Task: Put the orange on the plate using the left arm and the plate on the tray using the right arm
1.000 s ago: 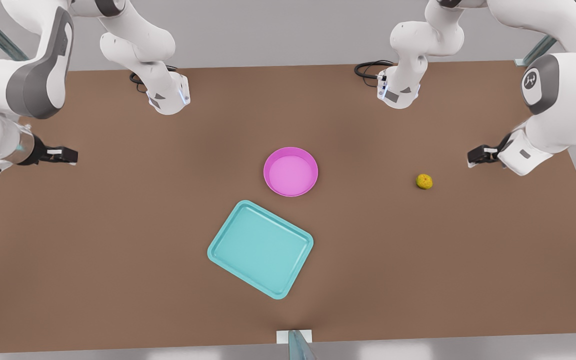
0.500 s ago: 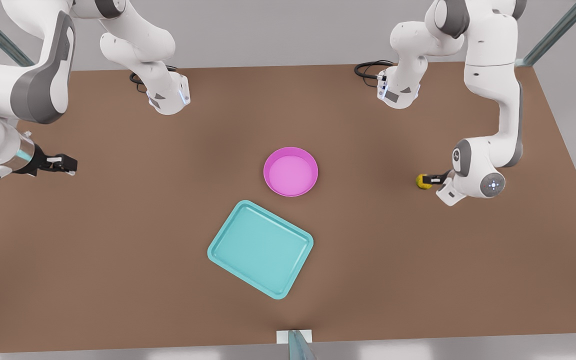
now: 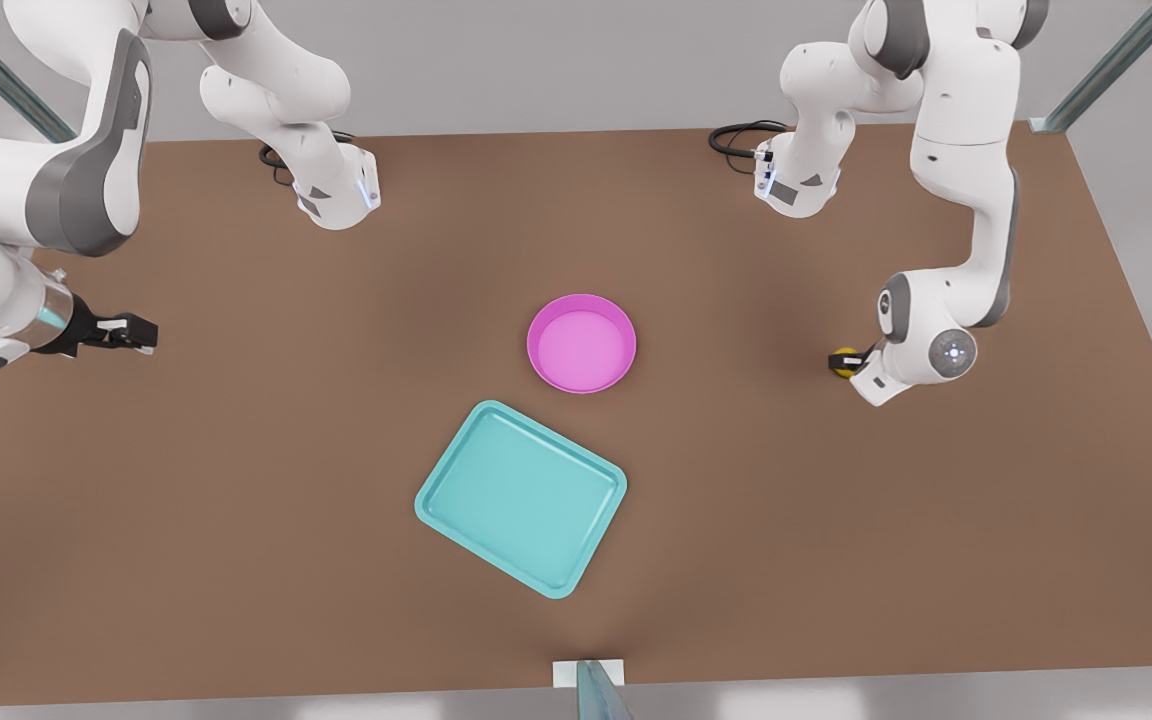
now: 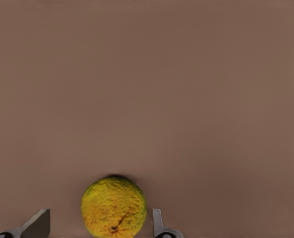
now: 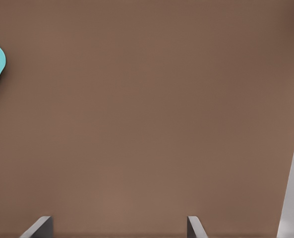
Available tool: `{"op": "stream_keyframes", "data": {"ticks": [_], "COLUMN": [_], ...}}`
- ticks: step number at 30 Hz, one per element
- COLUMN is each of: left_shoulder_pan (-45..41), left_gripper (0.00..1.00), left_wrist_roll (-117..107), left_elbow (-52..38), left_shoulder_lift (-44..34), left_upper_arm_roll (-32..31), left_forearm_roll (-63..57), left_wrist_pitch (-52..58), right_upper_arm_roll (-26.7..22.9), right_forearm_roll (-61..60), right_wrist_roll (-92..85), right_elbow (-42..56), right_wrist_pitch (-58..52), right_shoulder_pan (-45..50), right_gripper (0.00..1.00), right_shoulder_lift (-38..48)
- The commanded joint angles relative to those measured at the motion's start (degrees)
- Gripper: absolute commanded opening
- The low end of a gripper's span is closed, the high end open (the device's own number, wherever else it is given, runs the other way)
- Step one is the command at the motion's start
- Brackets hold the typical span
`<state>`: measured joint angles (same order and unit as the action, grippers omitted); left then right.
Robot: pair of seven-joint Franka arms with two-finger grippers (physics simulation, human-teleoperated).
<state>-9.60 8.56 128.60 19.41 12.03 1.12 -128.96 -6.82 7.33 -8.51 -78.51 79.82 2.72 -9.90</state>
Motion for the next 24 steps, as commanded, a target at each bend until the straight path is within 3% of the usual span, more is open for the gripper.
{"op": "stream_keyframes", "data": {"ticks": [1, 16, 17, 18, 20, 24], "left_shoulder_pan": [-0.2, -0.2, -0.2, -0.2, -0.2, -0.3], "left_gripper": [1.00, 1.00, 0.97, 0.83, 0.74, 0.75], "left_wrist_roll": [2.1, 2.1, 2.1, 2.1, 2.1, 2.1], "left_elbow": [0.0, 0.1, 0.1, 0.1, 0.1, 0.0], "left_shoulder_lift": [0.0, 4.4, 4.4, 4.4, 4.7, 5.0], "left_upper_arm_roll": [0.0, 0.0, 0.0, 0.0, 0.0, 0.0], "left_forearm_roll": [-0.1, 0.0, 0.0, 0.0, 0.0, 0.0], "left_wrist_pitch": [-0.8, -0.5, -0.4, -0.4, -0.6, -0.7], "right_upper_arm_roll": [0.0, 0.0, 0.0, 0.0, 0.0, 0.0], "right_forearm_roll": [0.0, 0.0, 0.0, 0.0, 0.0, -0.1], "right_wrist_roll": [-0.6, -0.6, -0.6, -0.6, -0.6, -0.6], "right_elbow": [0.0, 0.0, 0.0, 0.0, 0.0, 0.1], "right_wrist_pitch": [-0.1, -0.1, -0.1, -0.1, -0.1, -0.1], "right_shoulder_pan": [0.0, 0.0, 0.0, 0.0, 0.0, 0.0], "right_gripper": [1.00, 1.00, 1.00, 1.00, 1.00, 1.00], "right_shoulder_lift": [0.1, -0.4, -0.4, -0.4, -0.5, -0.7]}}
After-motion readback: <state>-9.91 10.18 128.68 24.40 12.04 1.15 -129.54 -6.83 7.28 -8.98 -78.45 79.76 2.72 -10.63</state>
